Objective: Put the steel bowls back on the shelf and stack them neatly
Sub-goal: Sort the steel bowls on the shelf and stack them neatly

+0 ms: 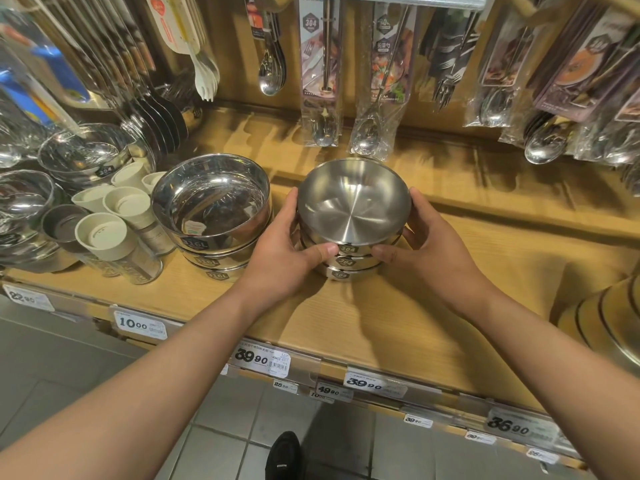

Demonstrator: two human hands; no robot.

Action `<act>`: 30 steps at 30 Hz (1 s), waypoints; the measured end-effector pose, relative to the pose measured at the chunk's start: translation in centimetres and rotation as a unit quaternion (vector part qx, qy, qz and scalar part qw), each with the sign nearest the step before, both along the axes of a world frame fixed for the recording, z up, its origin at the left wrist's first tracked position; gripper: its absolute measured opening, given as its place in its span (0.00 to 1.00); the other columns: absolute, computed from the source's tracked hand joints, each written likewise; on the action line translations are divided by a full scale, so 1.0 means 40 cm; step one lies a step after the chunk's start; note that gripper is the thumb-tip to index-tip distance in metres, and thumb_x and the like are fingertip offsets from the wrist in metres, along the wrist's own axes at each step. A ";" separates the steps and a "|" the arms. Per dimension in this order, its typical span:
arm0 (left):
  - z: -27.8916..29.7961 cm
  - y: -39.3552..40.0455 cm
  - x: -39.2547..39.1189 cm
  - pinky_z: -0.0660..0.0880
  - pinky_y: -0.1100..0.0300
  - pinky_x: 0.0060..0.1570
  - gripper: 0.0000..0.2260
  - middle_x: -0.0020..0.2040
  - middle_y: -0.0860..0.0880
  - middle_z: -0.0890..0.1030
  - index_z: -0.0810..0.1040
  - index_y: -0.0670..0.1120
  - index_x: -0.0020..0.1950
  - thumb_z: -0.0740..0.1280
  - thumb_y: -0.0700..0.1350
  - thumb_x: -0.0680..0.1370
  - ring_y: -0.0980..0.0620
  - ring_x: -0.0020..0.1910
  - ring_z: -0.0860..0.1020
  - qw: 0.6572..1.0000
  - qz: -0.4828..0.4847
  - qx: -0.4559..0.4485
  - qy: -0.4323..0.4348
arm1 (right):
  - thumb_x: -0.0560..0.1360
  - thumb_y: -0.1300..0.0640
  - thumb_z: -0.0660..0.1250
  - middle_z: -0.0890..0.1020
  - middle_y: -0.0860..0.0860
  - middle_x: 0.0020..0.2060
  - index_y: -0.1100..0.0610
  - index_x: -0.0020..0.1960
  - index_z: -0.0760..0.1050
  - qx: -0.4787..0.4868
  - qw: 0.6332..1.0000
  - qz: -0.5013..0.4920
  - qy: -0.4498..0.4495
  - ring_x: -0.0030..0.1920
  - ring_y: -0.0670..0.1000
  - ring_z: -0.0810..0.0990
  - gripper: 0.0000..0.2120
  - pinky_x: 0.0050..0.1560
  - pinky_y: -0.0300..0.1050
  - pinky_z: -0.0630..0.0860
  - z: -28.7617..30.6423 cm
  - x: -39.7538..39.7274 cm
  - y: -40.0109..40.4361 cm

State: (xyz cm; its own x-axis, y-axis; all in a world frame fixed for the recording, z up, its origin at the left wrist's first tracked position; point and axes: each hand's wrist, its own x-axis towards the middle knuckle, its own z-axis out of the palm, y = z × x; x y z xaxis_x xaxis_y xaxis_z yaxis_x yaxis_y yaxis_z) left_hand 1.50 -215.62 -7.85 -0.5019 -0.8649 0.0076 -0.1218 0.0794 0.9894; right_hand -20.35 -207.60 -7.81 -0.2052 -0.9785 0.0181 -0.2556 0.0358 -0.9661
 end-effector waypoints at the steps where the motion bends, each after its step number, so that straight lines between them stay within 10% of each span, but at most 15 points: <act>1: 0.001 -0.001 -0.001 0.70 0.58 0.72 0.39 0.71 0.51 0.75 0.60 0.47 0.81 0.73 0.30 0.74 0.58 0.69 0.75 1.000 0.002 0.002 -0.002 | 0.68 0.64 0.80 0.72 0.46 0.74 0.54 0.81 0.58 0.000 1.000 0.000 -0.002 0.73 0.43 0.71 0.48 0.77 0.51 0.66 0.000 -0.001 0.000; 12: 0.011 -0.002 0.002 0.65 0.51 0.76 0.43 0.76 0.50 0.71 0.54 0.47 0.83 0.74 0.32 0.74 0.55 0.74 0.70 1.000 0.000 0.027 -0.014 | 0.70 0.62 0.80 0.71 0.44 0.75 0.51 0.82 0.57 0.012 1.000 0.011 0.007 0.74 0.41 0.69 0.48 0.77 0.51 0.64 -0.004 -0.002 0.001; 23: 0.011 0.013 0.004 0.69 0.75 0.61 0.37 0.65 0.64 0.76 0.64 0.54 0.75 0.73 0.29 0.73 0.72 0.64 0.73 1.000 -0.006 -0.021 -0.006 | 0.64 0.48 0.81 0.76 0.44 0.69 0.49 0.77 0.65 -0.006 1.000 0.003 0.019 0.72 0.46 0.72 0.45 0.74 0.57 0.69 -0.002 0.017 0.007; 30: 0.010 0.018 -0.002 0.69 0.61 0.72 0.37 0.71 0.51 0.75 0.63 0.46 0.79 0.70 0.26 0.74 0.61 0.69 0.73 1.000 0.003 -0.016 0.017 | 0.63 0.46 0.81 0.78 0.43 0.68 0.47 0.76 0.65 -0.013 1.000 0.002 0.018 0.71 0.46 0.74 0.46 0.74 0.56 0.69 -0.005 0.010 0.003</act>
State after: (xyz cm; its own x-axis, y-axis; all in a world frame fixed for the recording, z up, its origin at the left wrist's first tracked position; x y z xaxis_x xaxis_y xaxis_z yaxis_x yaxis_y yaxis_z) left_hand 1.41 -214.91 -7.43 -0.4962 -0.8667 0.0518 -0.0888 0.1100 0.9900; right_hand -19.93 -207.50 -8.02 -0.2002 -0.9785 0.0503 -0.2904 0.0102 -0.9568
